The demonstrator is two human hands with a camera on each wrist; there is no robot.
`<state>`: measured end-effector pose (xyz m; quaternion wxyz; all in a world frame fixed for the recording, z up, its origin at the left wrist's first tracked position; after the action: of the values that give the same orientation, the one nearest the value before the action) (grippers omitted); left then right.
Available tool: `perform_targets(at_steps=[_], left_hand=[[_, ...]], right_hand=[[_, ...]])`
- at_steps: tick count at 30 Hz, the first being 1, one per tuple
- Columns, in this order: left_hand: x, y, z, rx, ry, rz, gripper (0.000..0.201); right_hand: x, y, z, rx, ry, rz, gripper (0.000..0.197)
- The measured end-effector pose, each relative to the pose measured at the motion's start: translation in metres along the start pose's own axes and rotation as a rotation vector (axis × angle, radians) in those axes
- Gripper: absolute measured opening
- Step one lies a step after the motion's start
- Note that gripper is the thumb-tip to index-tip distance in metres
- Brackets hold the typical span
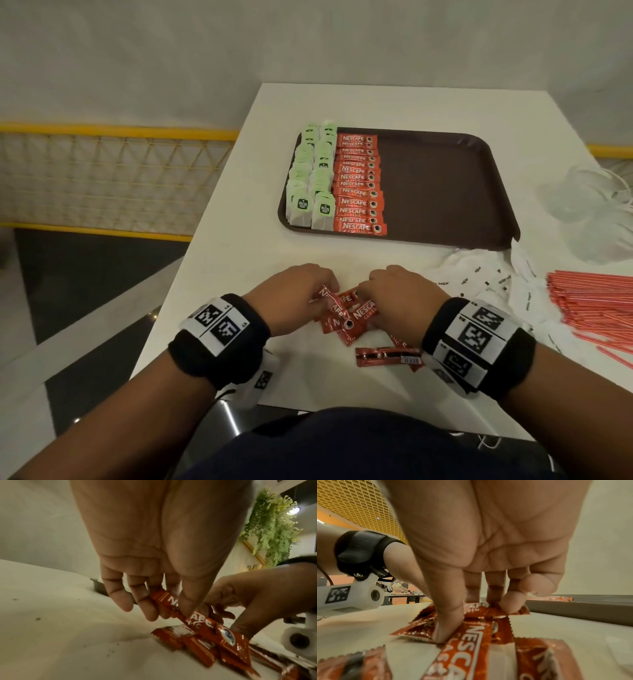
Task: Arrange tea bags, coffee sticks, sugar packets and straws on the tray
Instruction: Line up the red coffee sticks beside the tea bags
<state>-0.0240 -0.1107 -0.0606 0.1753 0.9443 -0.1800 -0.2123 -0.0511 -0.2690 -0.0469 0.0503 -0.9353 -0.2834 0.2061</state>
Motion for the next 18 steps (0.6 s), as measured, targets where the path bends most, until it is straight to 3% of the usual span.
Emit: perform_targets(at_steps=[4, 11, 18], left_hand=[[0.004, 0.000, 0.010, 0.115, -0.015, -0.024, 0.030], [0.006, 0.005, 0.011, 0.045, -0.034, -0.056, 0.034], [0.007, -0.007, -0.004, -0.037, 0.015, -0.067, 0.014]], right_hand=[[0.004, 0.004, -0.001, -0.008, 0.026, -0.004, 0.028], [0.011, 0.002, -0.007, -0.109, 0.090, -0.038, 0.027], [0.014, 0.004, -0.015, -0.111, 0.180, -0.018, 0.009]])
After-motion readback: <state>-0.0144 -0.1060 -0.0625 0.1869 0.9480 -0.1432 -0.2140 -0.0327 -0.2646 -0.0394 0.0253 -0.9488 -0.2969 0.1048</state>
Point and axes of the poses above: each hand's wrist, its own x-axis towards the middle knuckle, its own z-axis out of the palm, y = z × x, the point moved 4 cm from there along x, towards the middle knuckle, and after that the axes turned 13 degrees about -z, right-handed, at the moved point
